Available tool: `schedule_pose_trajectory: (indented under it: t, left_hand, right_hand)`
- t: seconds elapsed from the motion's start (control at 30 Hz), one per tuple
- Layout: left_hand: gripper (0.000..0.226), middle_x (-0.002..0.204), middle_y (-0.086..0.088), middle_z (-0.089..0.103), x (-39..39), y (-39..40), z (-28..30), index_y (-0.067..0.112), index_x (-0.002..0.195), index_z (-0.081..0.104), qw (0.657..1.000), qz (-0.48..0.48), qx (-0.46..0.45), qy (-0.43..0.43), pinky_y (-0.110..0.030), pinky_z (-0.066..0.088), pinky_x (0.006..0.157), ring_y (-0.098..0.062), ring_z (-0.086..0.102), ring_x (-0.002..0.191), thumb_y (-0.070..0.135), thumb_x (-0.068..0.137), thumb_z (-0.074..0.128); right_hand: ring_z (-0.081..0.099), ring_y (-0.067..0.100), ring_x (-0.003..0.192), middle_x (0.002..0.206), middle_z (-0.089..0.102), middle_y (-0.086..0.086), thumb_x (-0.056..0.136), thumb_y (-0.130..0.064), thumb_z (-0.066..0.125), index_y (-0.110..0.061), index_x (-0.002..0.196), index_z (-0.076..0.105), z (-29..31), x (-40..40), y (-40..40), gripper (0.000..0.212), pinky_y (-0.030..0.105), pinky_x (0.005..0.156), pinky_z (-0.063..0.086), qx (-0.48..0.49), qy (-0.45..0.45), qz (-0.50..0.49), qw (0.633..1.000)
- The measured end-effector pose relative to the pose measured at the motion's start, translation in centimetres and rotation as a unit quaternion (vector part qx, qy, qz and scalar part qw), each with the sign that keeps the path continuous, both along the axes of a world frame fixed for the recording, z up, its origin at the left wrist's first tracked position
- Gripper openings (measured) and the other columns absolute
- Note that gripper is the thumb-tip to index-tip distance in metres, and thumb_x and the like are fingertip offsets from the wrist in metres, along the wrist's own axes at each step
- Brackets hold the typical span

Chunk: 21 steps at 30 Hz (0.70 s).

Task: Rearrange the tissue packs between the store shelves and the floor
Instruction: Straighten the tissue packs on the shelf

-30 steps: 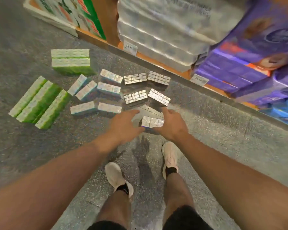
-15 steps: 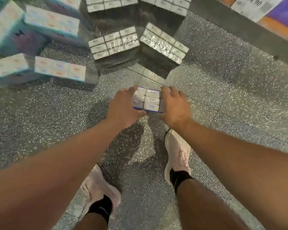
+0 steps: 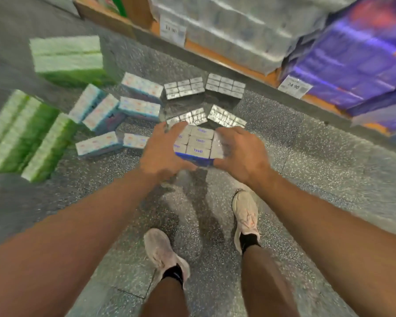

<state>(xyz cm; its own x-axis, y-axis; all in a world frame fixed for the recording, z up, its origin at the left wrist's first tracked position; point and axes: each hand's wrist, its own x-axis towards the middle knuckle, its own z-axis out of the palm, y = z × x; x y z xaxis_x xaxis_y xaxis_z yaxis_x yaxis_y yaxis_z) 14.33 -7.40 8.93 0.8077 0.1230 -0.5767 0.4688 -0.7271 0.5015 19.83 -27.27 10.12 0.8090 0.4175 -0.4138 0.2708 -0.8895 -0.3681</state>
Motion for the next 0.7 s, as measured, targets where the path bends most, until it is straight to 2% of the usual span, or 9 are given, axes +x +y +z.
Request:
schedule_pose_trajectory:
  t: [0.13,0.2,0.27,0.33,0.37,0.47,0.6,0.7]
  left_hand:
    - [0.106,0.136,-0.004,0.049,-0.1,5.7,14.7,0.031,0.144,0.037,0.996,0.043,-0.013,-0.082,-0.035,0.042,0.101,-0.022,0.048,0.122,0.038,0.053,0.092]
    - [0.103,0.133,-0.003,0.052,-0.5,7.8,20.4,0.03,0.142,0.041,0.993,0.058,-0.005,-0.103,-0.036,0.043,0.1,-0.021,0.051,0.12,0.034,0.053,0.092]
    - [0.099,0.128,-0.005,0.054,-1.5,10.6,27.6,0.031,0.139,0.044,0.989,0.068,0.03,-0.127,-0.033,0.043,0.097,-0.023,0.051,0.117,0.037,0.053,0.091]
    - [0.095,0.123,-0.007,0.056,-2.8,13.1,34.5,0.031,0.136,0.045,0.98,0.09,0.077,-0.157,-0.032,0.042,0.093,-0.024,0.05,0.116,0.04,0.053,0.09]
    - [0.093,0.122,-0.007,0.057,-3.5,14.3,37.6,0.031,0.135,0.046,0.974,0.109,0.099,-0.173,-0.032,0.041,0.092,-0.025,0.05,0.115,0.041,0.053,0.089]
    - [0.089,0.116,-0.006,0.058,-6.7,16.9,46.2,0.035,0.132,0.048,0.947,0.182,0.158,-0.211,-0.032,0.042,0.089,-0.024,0.052,0.11,0.044,0.053,0.088]
    - [0.083,0.117,-0.004,0.06,-12.5,18.8,55.9,0.038,0.131,0.047,0.9,0.299,0.211,-0.238,-0.032,0.045,0.081,-0.023,0.056,0.107,0.05,0.057,0.084]
    - [0.084,0.123,0.007,0.061,-18.1,18.7,62.1,0.038,0.131,0.05,0.846,0.392,0.243,-0.268,-0.027,0.043,0.078,-0.01,0.057,0.103,0.056,0.055,0.083]
  right_hand:
    - [0.059,0.023,0.099,0.113,0.062,0.0,0.062,-0.049,0.078,-0.031,0.13,0.054,14.7,-0.1,5.2,0.075,0.026,0.067,0.034,0.064,-0.03,-0.01,0.997]
    - [0.058,0.021,0.104,0.119,0.062,-0.001,0.062,-0.051,0.078,-0.031,0.131,0.053,19.9,-0.3,7.3,0.077,0.025,0.071,0.034,0.087,-0.04,-0.01,0.995]
    - [0.056,0.021,0.111,0.126,0.06,-0.001,0.061,-0.047,0.08,-0.03,0.136,0.051,26.3,-0.7,10.0,0.082,0.028,0.081,0.041,0.131,-0.042,-0.005,0.99]
    - [0.053,0.019,0.117,0.131,0.057,-0.001,0.06,-0.047,0.08,-0.029,0.138,0.05,32.4,-0.7,12.8,0.085,0.03,0.092,0.041,0.163,-0.052,0.028,0.985]
    - [0.052,0.017,0.116,0.13,0.056,-0.002,0.06,-0.048,0.079,-0.029,0.137,0.05,35.1,-0.6,14.2,0.084,0.028,0.092,0.041,0.184,-0.066,0.048,0.98]
    - [0.052,0.014,0.114,0.128,0.05,-0.004,0.058,-0.049,0.08,-0.03,0.135,0.051,43.0,-0.6,18.4,0.084,0.027,0.091,0.043,0.25,-0.086,0.118,0.957]
    - [0.051,0.017,0.12,0.136,0.047,-0.004,0.057,-0.047,0.083,-0.033,0.132,0.053,52.2,-2.0,23.9,0.083,0.034,0.098,0.045,0.302,-0.123,0.245,0.913]
    - [0.049,0.016,0.123,0.141,0.046,0.0,0.062,-0.041,0.084,-0.028,0.131,0.057,58.2,-4.9,27.7,0.075,0.028,0.101,0.037,0.346,-0.143,0.331,0.866]
